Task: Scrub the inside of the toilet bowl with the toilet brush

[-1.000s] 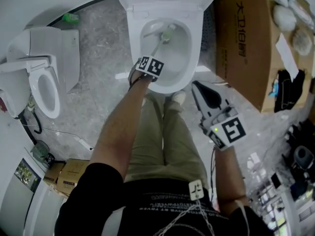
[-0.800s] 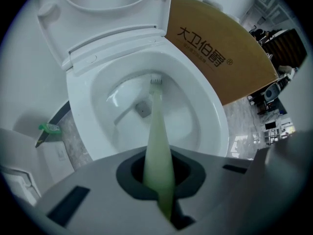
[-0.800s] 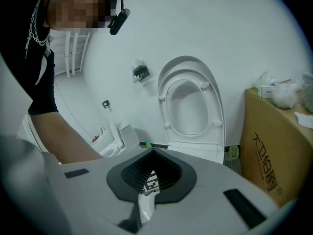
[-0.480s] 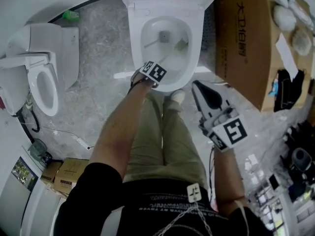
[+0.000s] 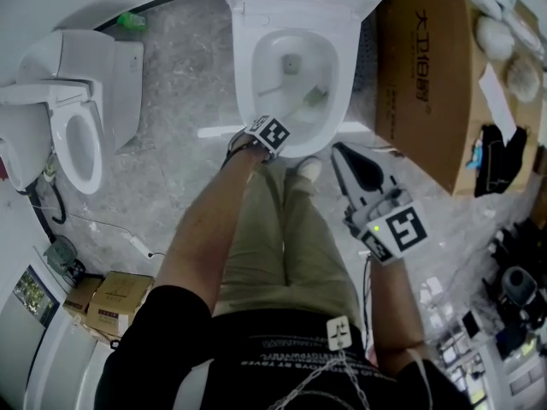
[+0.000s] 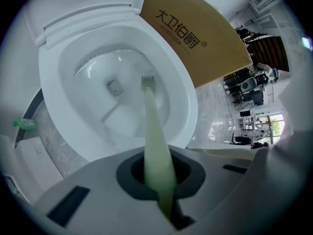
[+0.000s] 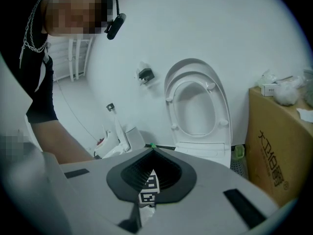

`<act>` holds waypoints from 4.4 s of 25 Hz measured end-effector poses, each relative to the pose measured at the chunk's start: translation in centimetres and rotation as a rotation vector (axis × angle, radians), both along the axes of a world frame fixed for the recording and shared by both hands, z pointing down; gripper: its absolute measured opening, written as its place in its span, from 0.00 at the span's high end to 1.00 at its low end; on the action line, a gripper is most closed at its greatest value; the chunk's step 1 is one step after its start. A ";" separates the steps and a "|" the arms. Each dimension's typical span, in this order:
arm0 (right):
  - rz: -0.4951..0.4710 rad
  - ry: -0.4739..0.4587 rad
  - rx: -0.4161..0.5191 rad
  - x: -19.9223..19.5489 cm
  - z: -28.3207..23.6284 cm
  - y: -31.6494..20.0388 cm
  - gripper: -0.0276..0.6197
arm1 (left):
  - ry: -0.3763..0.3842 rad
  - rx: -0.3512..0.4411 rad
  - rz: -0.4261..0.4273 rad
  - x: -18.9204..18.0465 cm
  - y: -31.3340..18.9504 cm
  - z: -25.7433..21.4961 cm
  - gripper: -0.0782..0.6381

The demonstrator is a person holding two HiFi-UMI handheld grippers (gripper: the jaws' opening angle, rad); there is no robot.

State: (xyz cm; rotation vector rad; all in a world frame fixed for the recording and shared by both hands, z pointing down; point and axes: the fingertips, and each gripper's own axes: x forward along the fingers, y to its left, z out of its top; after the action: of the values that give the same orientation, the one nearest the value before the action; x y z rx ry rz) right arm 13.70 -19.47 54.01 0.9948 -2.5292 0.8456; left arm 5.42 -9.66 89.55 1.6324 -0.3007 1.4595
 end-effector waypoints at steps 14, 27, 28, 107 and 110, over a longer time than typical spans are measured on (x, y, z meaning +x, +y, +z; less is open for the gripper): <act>-0.062 -0.008 0.049 -0.9 -1.3 0.2 0.95 | -0.100 -0.110 0.066 -4.3 5.9 -0.5 0.89; -0.092 -0.015 0.033 -1.6 -1.2 -0.7 0.95 | -0.258 -0.028 -0.051 -9.0 3.3 0.1 0.89; -0.095 -0.012 0.030 -1.6 -1.1 -0.7 0.95 | -0.255 -0.009 -0.073 -8.9 2.7 0.1 0.89; 0.033 -0.034 -0.054 1.7 -0.9 0.5 0.95 | -0.198 0.172 -0.207 -5.3 -6.7 -0.6 0.89; 0.034 -0.019 -0.048 2.2 -0.9 0.6 0.95 | -0.136 0.255 -0.238 -4.7 -7.8 -2.1 0.89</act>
State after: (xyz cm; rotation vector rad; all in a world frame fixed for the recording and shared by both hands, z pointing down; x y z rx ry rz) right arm 15.92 -18.82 53.14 1.0214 -2.5023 0.9255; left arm 0.70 -17.43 87.48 1.6328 -0.7586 1.3934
